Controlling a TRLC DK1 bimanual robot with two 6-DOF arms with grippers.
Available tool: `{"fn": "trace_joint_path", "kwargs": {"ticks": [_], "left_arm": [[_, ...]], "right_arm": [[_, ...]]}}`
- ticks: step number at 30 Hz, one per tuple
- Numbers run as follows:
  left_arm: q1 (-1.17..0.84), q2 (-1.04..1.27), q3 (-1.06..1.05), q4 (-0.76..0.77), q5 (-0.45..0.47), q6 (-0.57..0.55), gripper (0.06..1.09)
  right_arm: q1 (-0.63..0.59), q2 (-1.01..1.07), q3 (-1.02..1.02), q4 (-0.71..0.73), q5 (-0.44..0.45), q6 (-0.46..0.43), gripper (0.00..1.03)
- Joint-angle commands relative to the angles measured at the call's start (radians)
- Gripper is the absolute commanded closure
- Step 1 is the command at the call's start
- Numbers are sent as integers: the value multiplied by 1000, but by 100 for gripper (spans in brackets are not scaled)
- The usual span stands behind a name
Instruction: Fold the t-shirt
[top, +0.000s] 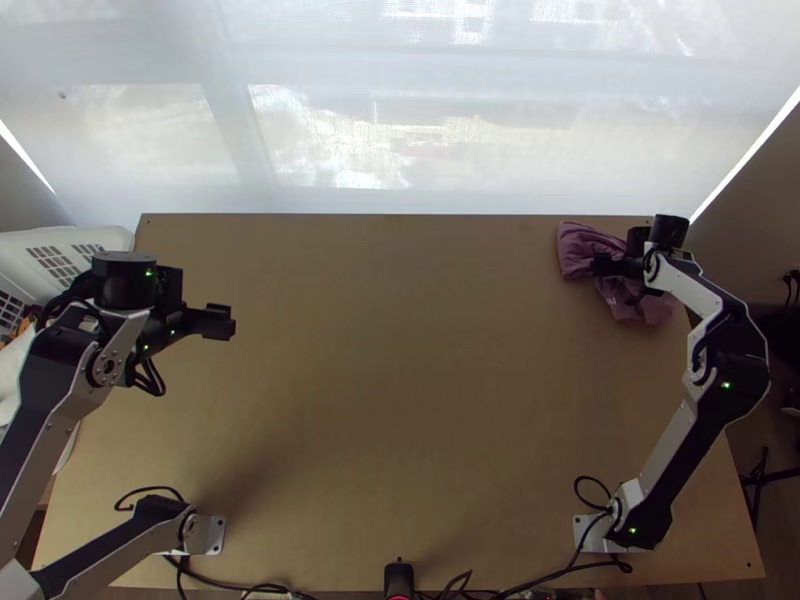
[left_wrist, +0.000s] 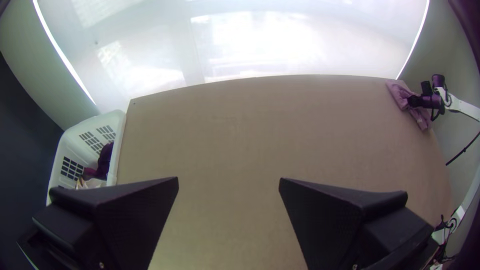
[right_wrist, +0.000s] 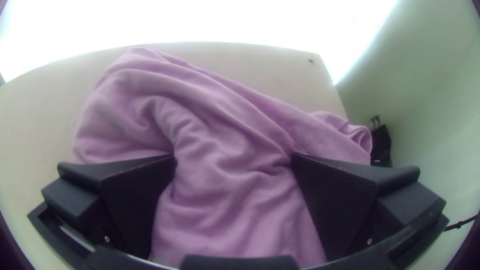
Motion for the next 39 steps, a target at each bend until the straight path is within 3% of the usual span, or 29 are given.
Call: {"fn": "trace_joint_path", "kwargs": {"ticks": [1, 11, 15, 18, 30, 39], "left_arm": [[11, -14, -8, -11, -1, 5, 10], [14, -20, -19, -14, -1, 0, 10], [15, -20, -19, -12, -1, 2, 10], [18, -20, -20, -12, -1, 2, 10], [17, -24, -45, 3, -1, 0, 10], [14, -35, -60, 8, 1, 8, 10]], "right_arm": [[-15, 76, 122, -22, 20, 8, 5], [-7, 155, 314, -131, 41, 81, 5], [4, 115, 271, -169, 35, 115, 5], [8, 38, 188, -172, -34, 126, 5], [30, -114, -25, -197, -117, 81, 5], [-9, -210, -22, -199, -149, 80, 5]]}}
